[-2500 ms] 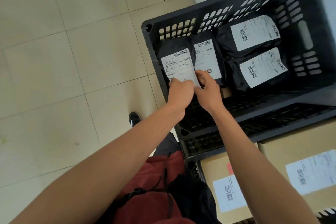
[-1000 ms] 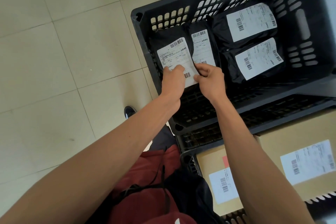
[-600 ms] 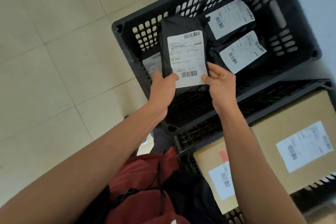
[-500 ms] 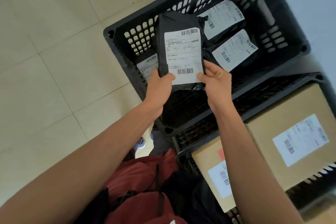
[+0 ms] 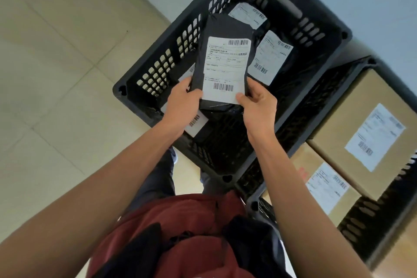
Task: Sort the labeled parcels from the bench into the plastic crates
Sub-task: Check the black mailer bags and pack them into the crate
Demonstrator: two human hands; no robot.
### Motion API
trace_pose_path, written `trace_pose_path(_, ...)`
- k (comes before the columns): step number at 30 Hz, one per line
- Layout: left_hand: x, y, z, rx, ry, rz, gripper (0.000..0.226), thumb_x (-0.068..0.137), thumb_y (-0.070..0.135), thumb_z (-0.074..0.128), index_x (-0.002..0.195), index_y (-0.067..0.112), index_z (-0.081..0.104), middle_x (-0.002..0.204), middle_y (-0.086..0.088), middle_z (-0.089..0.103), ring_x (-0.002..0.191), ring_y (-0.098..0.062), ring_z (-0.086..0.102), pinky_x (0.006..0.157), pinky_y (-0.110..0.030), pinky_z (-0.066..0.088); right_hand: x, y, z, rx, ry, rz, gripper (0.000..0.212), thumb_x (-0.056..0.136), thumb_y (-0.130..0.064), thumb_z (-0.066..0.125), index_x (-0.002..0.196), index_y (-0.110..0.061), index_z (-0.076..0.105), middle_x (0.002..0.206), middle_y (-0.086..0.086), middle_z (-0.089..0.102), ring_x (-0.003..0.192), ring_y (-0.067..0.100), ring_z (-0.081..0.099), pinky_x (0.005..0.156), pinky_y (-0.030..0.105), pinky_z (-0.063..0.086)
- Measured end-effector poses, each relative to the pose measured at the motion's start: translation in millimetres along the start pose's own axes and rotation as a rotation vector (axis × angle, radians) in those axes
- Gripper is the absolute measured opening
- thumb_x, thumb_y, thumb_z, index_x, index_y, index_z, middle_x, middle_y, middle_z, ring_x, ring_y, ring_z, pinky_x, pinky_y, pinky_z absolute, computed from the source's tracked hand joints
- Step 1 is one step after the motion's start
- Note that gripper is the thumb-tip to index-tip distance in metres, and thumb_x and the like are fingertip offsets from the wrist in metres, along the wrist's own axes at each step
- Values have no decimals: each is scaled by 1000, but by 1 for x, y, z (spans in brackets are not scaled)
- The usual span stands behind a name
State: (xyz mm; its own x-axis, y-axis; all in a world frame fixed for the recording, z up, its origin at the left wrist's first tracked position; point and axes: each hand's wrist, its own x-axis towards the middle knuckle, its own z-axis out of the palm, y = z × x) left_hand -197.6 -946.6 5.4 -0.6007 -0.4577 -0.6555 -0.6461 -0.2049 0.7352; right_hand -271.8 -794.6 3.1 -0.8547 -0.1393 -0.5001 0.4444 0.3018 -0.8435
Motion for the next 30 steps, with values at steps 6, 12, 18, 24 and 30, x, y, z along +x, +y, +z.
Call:
trace_pose_path(6,44,10,-36,250,-202,38,48,98,14,59,141,36,59,126,14,71,110,-11,69,101,-40,57,-9,4,38,20,164,48,48,98,7,61,142,-13,62,129,-7,72,115,-1,68,103,23,54)
trace_pose_path(12,85,15,-49,394,-363,-14,57,96,19,54,152,32,51,142,10,63,129,-15,57,109,-37,46,3,19,78,33,288,108,48,98,6,61,142,-14,61,129,-9,71,111,-3,68,99,20,55)
trace_pose_path(18,106,7,-45,473,-378,-69,49,100,14,55,149,21,55,142,3,63,128,-18,57,98,-29,45,11,33,97,8,300,160,48,100,4,58,143,-15,59,132,-8,68,118,3,64,102,24,55)
trace_pose_path(24,110,9,-44,393,-311,64,46,102,10,51,146,25,55,127,13,63,122,-11,59,103,-32,50,20,31,102,44,327,126,46,101,0,58,143,-18,60,132,-7,70,121,4,65,104,29,55)
trace_pose_path(30,127,15,-45,307,-225,194,57,101,12,54,157,22,44,151,1,56,138,-12,53,116,-41,46,44,20,102,146,345,80,47,103,-1,58,148,-14,55,138,-5,68,127,5,62,109,29,51)
